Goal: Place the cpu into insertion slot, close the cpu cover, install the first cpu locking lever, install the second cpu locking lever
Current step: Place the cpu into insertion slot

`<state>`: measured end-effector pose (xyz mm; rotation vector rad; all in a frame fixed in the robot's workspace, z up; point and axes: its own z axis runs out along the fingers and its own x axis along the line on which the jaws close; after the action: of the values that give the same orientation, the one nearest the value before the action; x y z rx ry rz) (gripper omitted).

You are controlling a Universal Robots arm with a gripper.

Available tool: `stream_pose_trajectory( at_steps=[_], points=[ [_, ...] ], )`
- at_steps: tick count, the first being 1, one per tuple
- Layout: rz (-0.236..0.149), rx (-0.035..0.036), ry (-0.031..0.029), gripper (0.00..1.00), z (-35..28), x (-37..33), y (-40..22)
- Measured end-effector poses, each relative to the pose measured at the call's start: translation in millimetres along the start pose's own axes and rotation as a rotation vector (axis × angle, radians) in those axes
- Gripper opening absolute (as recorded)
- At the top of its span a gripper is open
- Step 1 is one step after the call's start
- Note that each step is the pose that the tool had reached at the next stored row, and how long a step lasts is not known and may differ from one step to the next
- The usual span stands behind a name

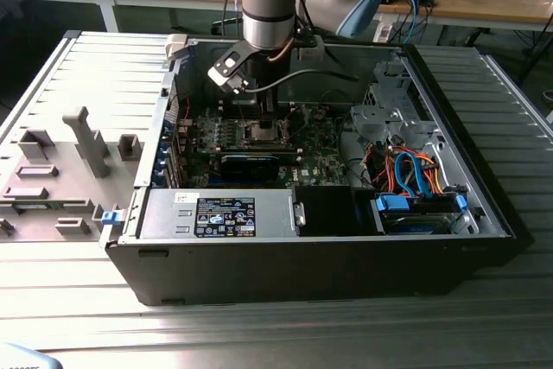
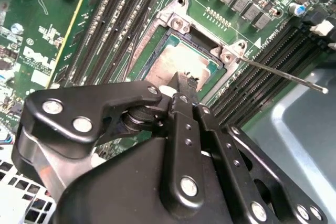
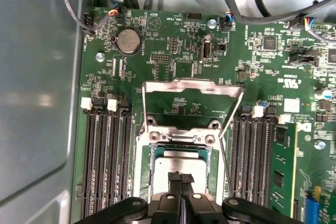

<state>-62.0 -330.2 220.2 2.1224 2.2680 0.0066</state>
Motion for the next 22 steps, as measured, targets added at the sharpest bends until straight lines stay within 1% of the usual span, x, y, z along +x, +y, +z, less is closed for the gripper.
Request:
stream_pose_trajectory(
  at_steps=[6,7,10,15,22],
  points=[
    [0.0,0.0,0.0001,0.11,-7.1,-0.2,0.2],
    [0.0,0.0,0.0,0.11,-9.3,-0.2,0.2],
    [0.0,0.0,0.0,0.11,-12.8,-0.3,0.4],
    [0.0,-0.0001,0.0001,0.11,-20.5,-0.5,0.6],
    [0.0,0.0,0.0,0.11,-26.4,-0.6,0.7]
  ],
)
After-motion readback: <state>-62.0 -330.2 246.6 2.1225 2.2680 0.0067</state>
